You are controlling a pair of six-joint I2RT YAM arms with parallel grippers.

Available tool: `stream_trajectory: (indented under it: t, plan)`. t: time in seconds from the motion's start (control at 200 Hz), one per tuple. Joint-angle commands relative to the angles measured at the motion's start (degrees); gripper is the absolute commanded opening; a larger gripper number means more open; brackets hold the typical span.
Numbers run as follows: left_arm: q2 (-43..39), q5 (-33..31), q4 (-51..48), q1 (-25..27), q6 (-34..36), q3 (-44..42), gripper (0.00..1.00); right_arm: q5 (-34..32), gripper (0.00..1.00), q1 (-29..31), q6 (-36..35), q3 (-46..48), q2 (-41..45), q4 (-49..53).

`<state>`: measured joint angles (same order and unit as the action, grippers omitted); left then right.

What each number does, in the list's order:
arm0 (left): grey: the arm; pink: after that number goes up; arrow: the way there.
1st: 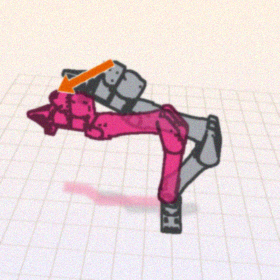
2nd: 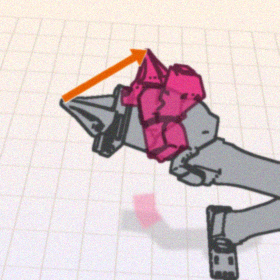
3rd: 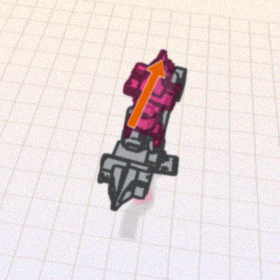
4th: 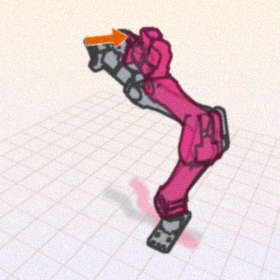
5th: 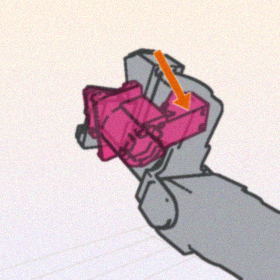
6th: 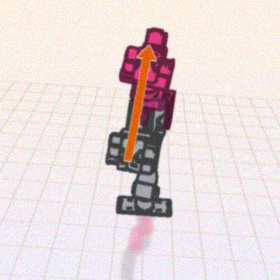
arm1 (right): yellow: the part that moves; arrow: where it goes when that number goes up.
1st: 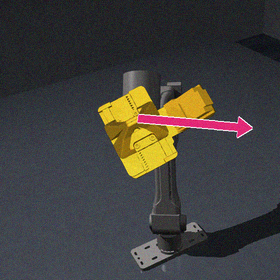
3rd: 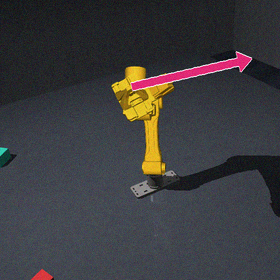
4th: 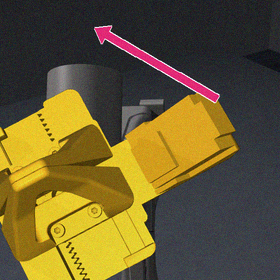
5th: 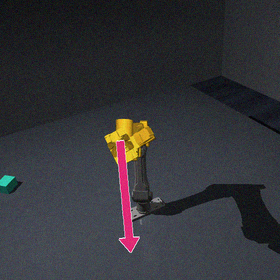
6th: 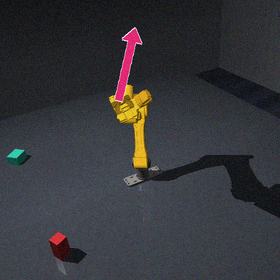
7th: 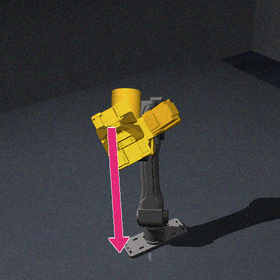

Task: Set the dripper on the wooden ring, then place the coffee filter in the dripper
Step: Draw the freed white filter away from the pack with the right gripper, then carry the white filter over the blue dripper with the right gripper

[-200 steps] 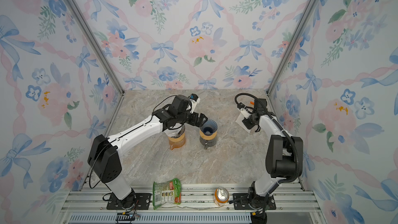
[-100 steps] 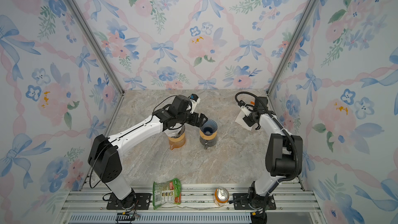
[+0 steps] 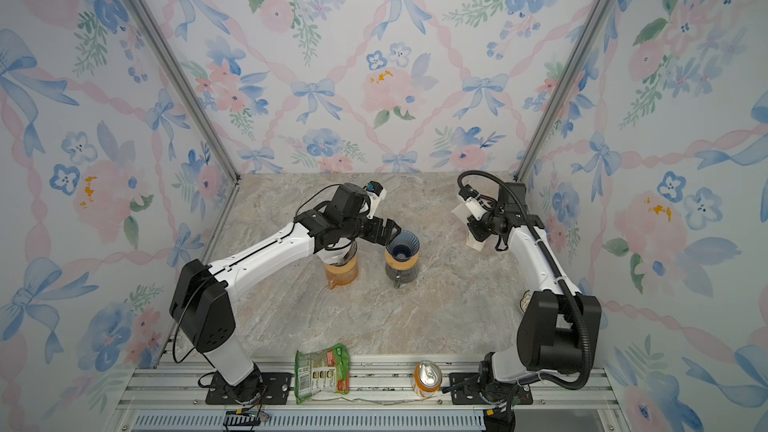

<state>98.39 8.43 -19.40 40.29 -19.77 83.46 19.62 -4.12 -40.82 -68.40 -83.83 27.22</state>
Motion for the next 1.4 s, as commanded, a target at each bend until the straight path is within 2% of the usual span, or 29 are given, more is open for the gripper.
stream_trajectory:
  t: [0.0,0.28,0.435,0.66,0.87,1.16,1.395]
  plan:
    - [-0.7,0.4,0.2,-0.3,-0.2,-0.1,0.98,4.7,0.00,1.6,3.9,-0.8,3.0,3.2]
    - [-2.0,-0.5,0.1,-0.3,0.3,-0.1,0.98,10.2,0.00,6.2,17.4,-7.0,8.7,8.6]
    - [-3.2,-1.2,0.1,-0.3,0.8,-0.4,0.98,8.7,0.00,9.7,22.9,-16.0,7.0,21.3]
    - [-5.8,-2.0,0.2,-0.7,1.2,-2.0,0.98,6.0,0.00,15.5,28.1,-30.4,0.1,40.6]
    - [-8.0,-2.4,0.1,-1.7,1.8,-4.0,0.98,-2.8,0.00,22.4,29.7,-39.8,-6.6,53.0]
    - [-9.1,-2.0,0.2,-3.1,3.0,-5.8,0.98,-10.9,0.00,30.1,32.9,-44.5,-10.7,58.8]
    - [-9.3,-1.7,0.2,-3.3,3.5,-6.2,0.98,-16.4,0.00,33.1,35.5,-50.7,-20.0,62.3]
